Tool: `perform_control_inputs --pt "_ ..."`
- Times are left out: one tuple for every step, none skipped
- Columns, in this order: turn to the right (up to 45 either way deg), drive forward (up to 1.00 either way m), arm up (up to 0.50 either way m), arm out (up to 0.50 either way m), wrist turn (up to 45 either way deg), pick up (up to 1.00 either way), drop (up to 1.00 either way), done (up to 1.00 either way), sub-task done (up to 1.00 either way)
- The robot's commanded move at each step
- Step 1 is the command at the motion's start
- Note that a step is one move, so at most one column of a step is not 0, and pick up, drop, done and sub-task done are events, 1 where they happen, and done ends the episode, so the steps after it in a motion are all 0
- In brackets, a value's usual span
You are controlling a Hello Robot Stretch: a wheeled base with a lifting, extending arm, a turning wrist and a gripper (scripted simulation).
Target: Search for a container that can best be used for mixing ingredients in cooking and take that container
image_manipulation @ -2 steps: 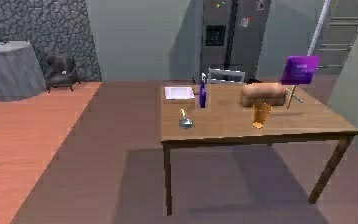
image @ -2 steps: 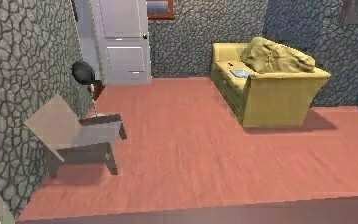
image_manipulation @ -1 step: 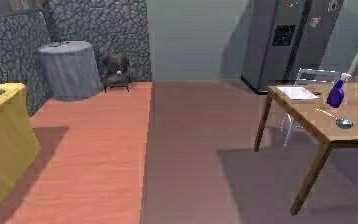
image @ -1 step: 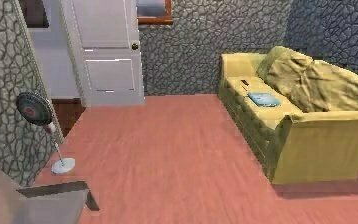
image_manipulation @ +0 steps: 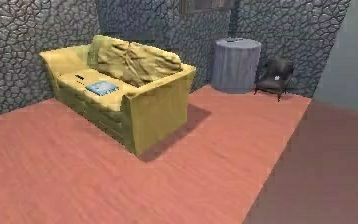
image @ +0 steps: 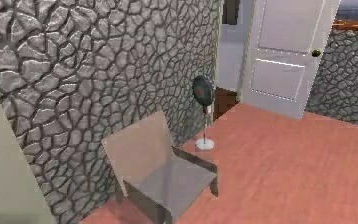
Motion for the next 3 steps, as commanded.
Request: perform_control_inputs --pt "-45.0 0.00 0.00 0.00 0.0 0.00 0.00 0.00 0.00" --pt "-9.0 0.00 0.00 0.00 0.0 0.00 0.00 0.00 0.00" --pt "-3.0 0.00 0.00 0.00 0.0 0.00 0.00 0.00 0.00"
